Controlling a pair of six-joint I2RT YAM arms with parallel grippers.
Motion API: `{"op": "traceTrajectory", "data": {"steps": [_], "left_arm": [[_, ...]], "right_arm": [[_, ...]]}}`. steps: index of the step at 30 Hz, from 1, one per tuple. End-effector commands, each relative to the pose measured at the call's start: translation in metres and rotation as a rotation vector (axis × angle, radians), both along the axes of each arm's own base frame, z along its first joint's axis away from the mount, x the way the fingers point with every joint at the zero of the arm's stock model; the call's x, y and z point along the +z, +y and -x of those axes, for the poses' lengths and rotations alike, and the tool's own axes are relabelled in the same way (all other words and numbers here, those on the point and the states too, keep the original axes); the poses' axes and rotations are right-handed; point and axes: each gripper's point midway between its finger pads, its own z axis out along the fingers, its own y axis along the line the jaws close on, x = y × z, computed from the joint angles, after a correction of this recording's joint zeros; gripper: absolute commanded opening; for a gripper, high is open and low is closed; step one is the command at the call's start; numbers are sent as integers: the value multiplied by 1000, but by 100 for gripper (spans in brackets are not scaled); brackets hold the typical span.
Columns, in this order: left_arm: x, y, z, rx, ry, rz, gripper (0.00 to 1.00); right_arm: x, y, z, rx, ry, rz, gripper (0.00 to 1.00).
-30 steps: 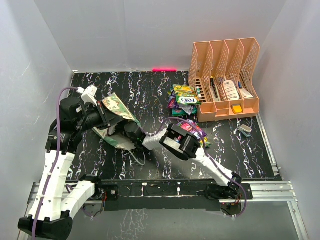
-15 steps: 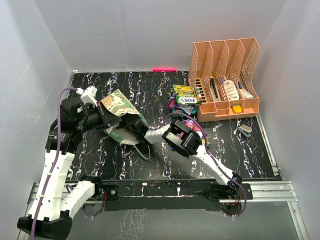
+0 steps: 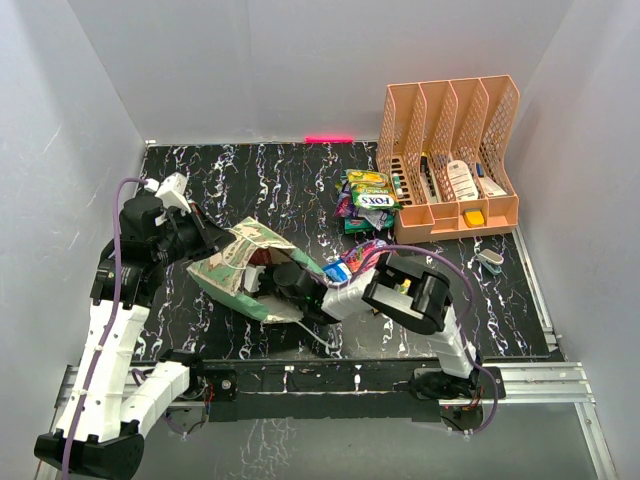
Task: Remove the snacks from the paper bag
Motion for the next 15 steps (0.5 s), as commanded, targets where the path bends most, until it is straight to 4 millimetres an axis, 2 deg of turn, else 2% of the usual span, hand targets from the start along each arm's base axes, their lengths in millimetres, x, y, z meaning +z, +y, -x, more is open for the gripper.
{"op": "traceTrajectory", "data": {"steps": [1, 4, 6, 10, 13, 15], "left_arm": [[12, -2, 2, -1, -31, 17, 0], [20, -8, 5, -43, -56, 35, 0], [20, -8, 6, -49, -56, 37, 0], [17, -3, 7, -22, -39, 15, 0], [19, 4, 5, 22, -45, -8, 0], [20, 7, 5, 35, -49, -15, 0]], "right_arm": [[50, -6, 10, -51, 55, -213, 7], [34, -9, 9, -71, 90, -146, 7], [33, -9, 16, -44, 97, -111, 7], [45, -6, 52, 107, 128, -111, 7], [49, -14, 81, 198, 154, -108, 7], [62, -18, 94, 225, 188, -147, 7]]}}
